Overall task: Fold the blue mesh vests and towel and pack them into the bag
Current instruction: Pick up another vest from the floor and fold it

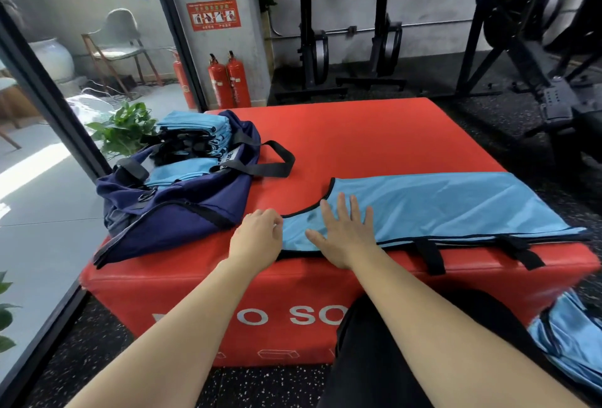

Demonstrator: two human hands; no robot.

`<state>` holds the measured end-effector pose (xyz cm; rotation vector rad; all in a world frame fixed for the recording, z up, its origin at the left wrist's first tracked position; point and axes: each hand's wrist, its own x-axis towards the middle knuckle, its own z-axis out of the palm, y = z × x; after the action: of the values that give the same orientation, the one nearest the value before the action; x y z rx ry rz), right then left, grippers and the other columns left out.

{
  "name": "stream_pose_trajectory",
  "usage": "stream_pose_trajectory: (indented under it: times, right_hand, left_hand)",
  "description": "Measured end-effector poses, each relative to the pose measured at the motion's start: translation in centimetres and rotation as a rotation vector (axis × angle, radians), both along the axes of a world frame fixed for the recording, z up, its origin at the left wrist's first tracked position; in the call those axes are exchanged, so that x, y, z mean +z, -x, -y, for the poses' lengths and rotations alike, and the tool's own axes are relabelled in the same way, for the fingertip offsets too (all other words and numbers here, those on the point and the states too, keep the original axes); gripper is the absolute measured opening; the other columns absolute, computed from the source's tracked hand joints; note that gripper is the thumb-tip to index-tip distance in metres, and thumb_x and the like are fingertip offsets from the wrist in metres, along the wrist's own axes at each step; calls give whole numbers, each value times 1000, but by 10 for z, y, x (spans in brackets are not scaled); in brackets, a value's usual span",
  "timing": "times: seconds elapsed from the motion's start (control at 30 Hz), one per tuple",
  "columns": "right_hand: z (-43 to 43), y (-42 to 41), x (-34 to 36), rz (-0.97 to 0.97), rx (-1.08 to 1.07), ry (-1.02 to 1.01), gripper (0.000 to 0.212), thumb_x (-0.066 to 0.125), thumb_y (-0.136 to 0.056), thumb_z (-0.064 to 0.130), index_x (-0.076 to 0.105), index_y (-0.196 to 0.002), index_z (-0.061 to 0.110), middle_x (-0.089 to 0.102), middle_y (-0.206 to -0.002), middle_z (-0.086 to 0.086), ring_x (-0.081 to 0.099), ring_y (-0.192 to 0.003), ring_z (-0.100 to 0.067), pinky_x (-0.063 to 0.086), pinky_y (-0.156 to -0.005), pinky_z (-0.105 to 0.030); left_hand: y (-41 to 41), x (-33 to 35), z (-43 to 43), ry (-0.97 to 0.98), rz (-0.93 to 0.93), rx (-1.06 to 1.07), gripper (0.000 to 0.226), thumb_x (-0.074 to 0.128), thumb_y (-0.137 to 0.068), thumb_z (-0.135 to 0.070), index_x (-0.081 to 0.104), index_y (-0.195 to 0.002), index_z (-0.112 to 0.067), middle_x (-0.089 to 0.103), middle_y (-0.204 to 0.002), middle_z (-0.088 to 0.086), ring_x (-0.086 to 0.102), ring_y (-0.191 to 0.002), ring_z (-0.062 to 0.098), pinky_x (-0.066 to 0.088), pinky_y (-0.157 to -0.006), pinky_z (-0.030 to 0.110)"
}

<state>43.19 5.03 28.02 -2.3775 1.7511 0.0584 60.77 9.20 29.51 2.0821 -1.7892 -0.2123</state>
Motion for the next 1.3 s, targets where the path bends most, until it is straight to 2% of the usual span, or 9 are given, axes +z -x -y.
stream_pose_trajectory:
  times: [0.1, 0.17, 0.33, 0.5, 0.63, 0.87, 1.07, 1.17, 1.3]
  right_hand:
    - [-5, 8, -13, -6, -67, -41, 81, 13, -91, 74, -9, -155, 30, -22, -160, -9, -24, -146, -34, -12, -114, -60]
    - [-9, 13, -19, -16, -91, -71, 81, 12, -91, 74, -11, -155, 30, -23, -160, -10, -23, -146, -34, -12, -114, -61]
    - [-11, 1, -19, 6, -116, -72, 78, 13, -93, 71, -9, -155, 29, -23, -160, -11, -23, -146, -35, -12, -113, -63]
    - [-14, -18, -7, 131, -52, -140, 79, 15, -94, 71, -6, -156, 27, -19, -161, -12, -22, -147, -31, -14, -113, -61]
    - [2, 13, 9, 57, -157, 66, 76, 13, -96, 67, -5, -156, 24, -17, -161, -12, -22, -147, -33, -19, -110, -61]
    - [-9, 80, -15, 37, -332, -81, 80, 11, -92, 73, -3, -156, 26, -15, -161, -14, -16, -147, -36, -8, -113, -64]
    - [-7, 62, 1, -19, -174, -42, 75, 11, -97, 65, -6, -156, 22, -17, -161, -13, -20, -148, -30, -13, -115, -58]
    - [-11, 41, 3, -21, -10, -48, 70, 15, -98, 63, -3, -156, 27, -14, -162, -10, -17, -149, -26, -11, -116, -58]
    - [-17, 31, -5, -23, 49, -129, 69, 18, -97, 64, -4, -155, 34, -18, -162, -9, -20, -148, -25, -10, -116, -60]
  left_hand:
    - [22, -14, 10, -249, 75, -261, 48, 35, -104, -34, 35, -149, -19, 25, -159, 7, 15, -149, 27, 14, -120, 44]
    - [31, -23, 11, -426, 163, -271, 59, 19, -105, -45, 5, -157, -22, -7, -165, 5, -13, -151, 22, -8, -120, 45]
    - [22, -22, 15, -537, 285, -258, 60, 12, -104, -47, -12, -155, -27, -22, -162, 4, -22, -148, 21, -12, -119, 46]
    - [-7, -16, 12, -517, 370, -220, 62, 22, -104, -44, -7, -156, -28, -15, -164, 2, -15, -150, 19, -5, -121, 47]
    - [-11, -13, 11, -365, 360, -186, 61, 30, -102, -48, 10, -157, -27, -3, -165, 2, -10, -151, 20, 0, -121, 47]
    - [3, -17, 12, -528, 285, -142, 65, 25, -101, -52, -1, -157, -32, -13, -164, -2, -15, -150, 19, -4, -119, 52]
    - [14, 1, 11, -303, 322, -87, 45, 41, -99, -36, 41, -141, -20, 37, -145, 4, 29, -140, 23, 30, -110, 45]
    - [21, 6, 3, -239, 335, 105, 36, 46, -96, -22, 47, -130, -13, 46, -134, 7, 40, -128, 28, 40, -96, 41]
    - [15, 4, -7, -301, 266, 344, 45, 51, -91, -19, 45, -134, -10, 46, -134, 9, 42, -127, 28, 42, -96, 39]
